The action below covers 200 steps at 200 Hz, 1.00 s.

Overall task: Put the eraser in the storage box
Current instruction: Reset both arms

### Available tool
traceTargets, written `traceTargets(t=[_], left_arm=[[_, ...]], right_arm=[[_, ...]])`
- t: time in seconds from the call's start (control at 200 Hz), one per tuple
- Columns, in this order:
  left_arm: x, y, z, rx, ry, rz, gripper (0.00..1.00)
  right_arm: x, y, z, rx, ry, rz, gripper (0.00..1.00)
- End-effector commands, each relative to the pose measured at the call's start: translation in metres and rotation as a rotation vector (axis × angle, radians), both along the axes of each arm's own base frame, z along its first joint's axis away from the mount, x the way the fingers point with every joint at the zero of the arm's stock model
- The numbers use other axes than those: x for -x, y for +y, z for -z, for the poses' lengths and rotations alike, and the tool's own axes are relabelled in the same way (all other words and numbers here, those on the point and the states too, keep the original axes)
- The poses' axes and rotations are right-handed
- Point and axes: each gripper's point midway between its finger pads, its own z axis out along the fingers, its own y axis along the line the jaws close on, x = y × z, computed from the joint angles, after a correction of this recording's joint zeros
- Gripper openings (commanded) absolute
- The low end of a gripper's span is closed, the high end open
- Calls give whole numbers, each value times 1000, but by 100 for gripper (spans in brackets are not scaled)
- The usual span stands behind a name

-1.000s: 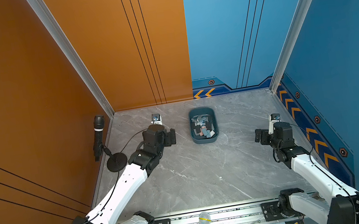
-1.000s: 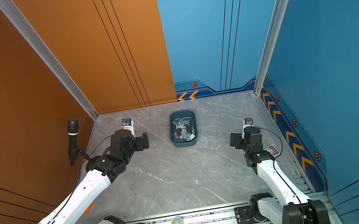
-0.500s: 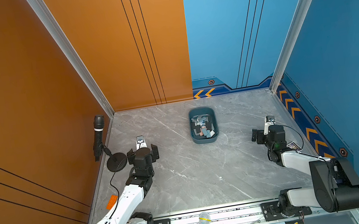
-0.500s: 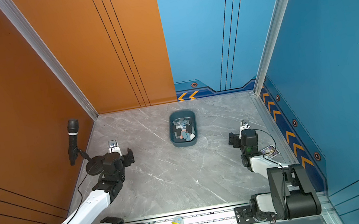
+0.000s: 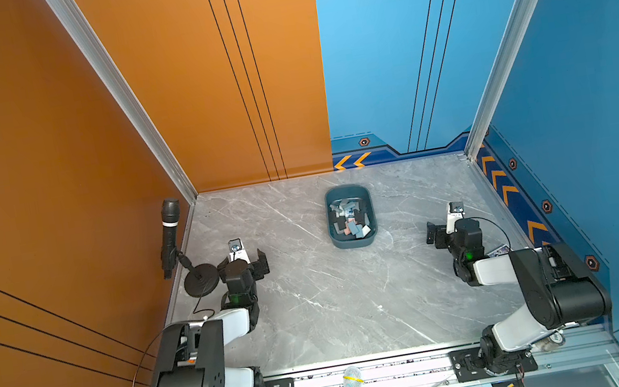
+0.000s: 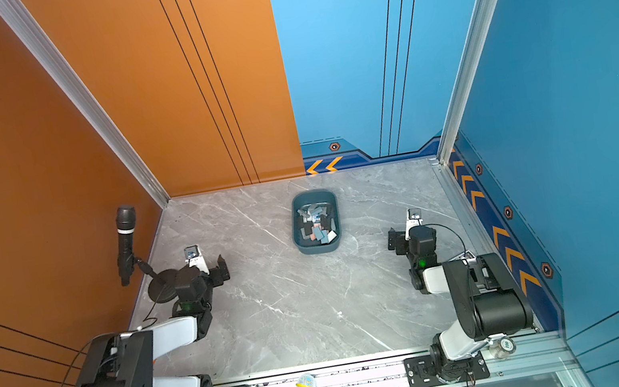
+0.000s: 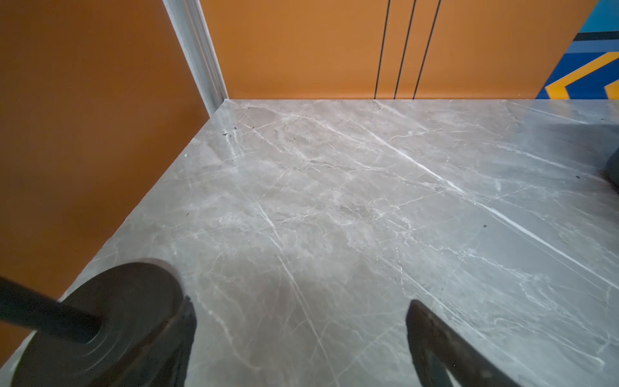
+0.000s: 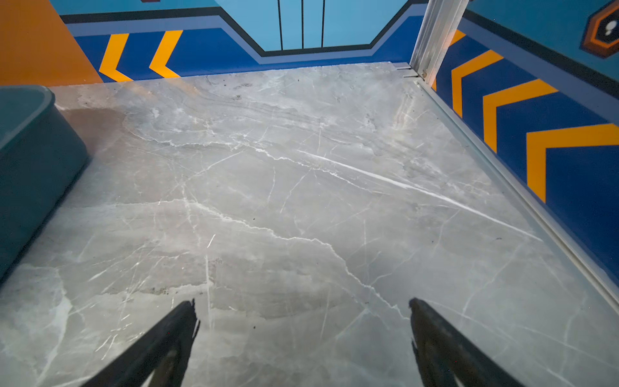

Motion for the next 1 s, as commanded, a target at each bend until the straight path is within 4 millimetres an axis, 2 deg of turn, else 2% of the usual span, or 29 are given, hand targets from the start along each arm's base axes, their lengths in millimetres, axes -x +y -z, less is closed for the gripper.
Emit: traceTargets(t=[0.0, 0.085, 0.145, 0.235, 0.996], left_arm=[[-3, -8, -3, 6, -120, 65, 98], [-2, -3, 1, 26, -73, 49, 98], [-12, 4, 6, 45, -16, 18, 98], [-24, -13, 9, 43, 27, 126, 98], [-23, -17, 10, 3, 45, 111, 98]], right_arm=[[-6, -1, -12, 18, -49, -4, 100], [-5, -1, -11, 17, -42, -7, 100], [-5, -1, -12, 17, -42, -7, 100], [-5, -1, -11, 16, -41, -7, 100], [-5, 0, -12, 17, -43, -7, 100]])
